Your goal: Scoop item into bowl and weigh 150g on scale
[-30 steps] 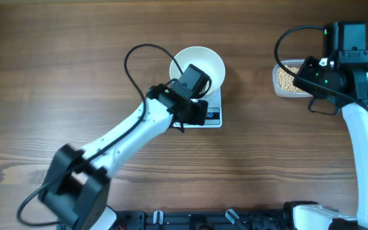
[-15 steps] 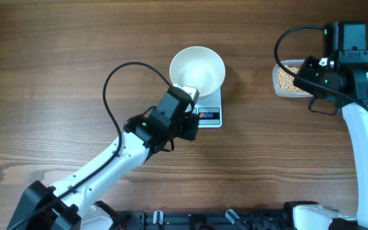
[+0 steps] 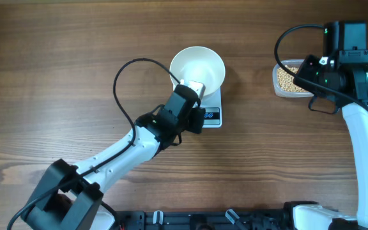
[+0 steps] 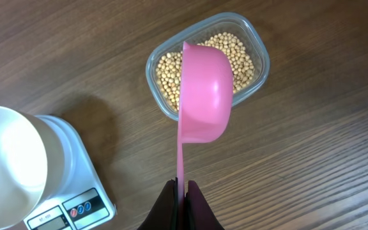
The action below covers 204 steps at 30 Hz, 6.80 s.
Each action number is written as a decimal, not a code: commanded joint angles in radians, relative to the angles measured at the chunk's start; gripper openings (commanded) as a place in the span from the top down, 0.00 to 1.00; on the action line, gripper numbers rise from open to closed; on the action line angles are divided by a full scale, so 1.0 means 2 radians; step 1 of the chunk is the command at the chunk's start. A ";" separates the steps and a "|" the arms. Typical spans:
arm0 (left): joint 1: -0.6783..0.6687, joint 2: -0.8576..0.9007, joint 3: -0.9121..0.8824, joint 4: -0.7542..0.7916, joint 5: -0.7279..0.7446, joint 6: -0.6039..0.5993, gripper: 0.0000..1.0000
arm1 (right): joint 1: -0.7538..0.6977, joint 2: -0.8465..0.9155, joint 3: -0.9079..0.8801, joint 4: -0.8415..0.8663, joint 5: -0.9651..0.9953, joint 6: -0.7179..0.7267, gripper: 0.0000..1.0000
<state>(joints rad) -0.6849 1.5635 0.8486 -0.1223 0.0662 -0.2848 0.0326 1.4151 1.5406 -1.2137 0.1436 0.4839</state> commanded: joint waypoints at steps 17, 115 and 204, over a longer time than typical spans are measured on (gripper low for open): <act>-0.025 0.074 -0.003 0.049 -0.035 0.049 0.96 | -0.002 0.003 0.004 0.002 0.012 -0.006 0.96; -0.025 0.152 -0.003 0.034 -0.054 0.049 0.96 | -0.002 0.003 0.004 0.010 0.007 -0.018 0.96; 0.221 -0.176 0.173 -0.413 -0.200 0.061 0.00 | -0.002 0.011 0.004 -0.008 -0.061 -0.307 0.96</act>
<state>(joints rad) -0.2405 1.1847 1.1870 -0.9470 -0.2512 -0.1722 0.0307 1.4292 1.5406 -1.2129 0.0334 -0.0856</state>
